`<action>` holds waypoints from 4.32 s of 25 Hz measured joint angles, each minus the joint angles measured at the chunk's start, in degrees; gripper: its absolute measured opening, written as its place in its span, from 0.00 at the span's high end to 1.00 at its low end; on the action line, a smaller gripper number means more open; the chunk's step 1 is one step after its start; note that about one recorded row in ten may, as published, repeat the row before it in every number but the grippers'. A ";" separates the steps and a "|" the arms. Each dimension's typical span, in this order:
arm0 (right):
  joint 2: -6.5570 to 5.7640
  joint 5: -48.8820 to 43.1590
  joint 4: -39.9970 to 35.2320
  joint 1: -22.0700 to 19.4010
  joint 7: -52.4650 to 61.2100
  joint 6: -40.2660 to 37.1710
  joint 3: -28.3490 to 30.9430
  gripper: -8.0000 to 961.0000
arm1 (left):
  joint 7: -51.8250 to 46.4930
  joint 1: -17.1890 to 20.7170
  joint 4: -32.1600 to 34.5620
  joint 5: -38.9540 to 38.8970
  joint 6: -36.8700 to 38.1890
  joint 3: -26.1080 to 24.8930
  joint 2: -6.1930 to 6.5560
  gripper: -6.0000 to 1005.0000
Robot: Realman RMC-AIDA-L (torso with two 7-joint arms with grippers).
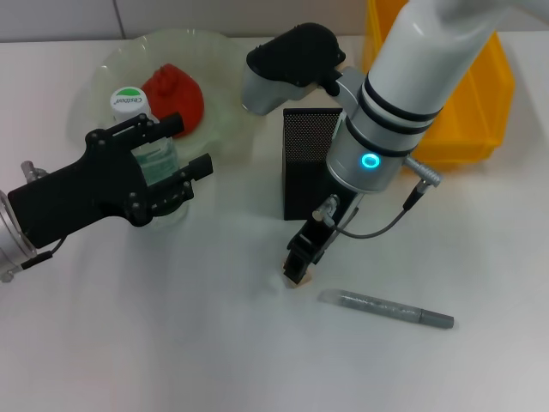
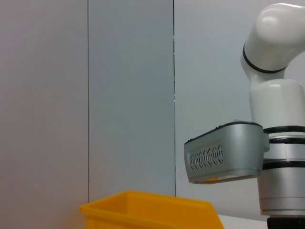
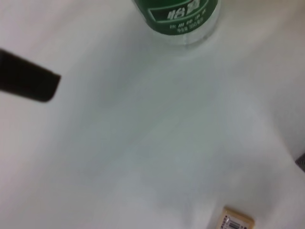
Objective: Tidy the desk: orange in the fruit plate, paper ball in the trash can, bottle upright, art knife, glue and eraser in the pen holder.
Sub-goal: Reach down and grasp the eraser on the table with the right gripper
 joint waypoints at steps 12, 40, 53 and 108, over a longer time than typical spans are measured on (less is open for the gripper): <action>0.00 3.56 1.22 0.21 0.25 2.63 -4.49 0.58 | 0.03 0.30 0.00 0.05 0.09 0.21 -0.07 0.35; 0.00 4.17 2.40 0.56 -0.08 5.28 -6.37 0.58 | 1.53 -0.57 -1.23 -0.30 -0.22 0.57 -0.18 0.35; 0.00 4.70 2.40 0.58 -0.20 5.62 -7.11 0.58 | 1.53 -0.97 -1.33 -0.32 -0.35 0.57 -0.18 0.35; -0.01 10.09 2.08 0.36 -0.45 8.05 -13.55 0.70 | 2.41 -2.20 -3.32 -0.32 -0.97 0.57 -0.27 0.35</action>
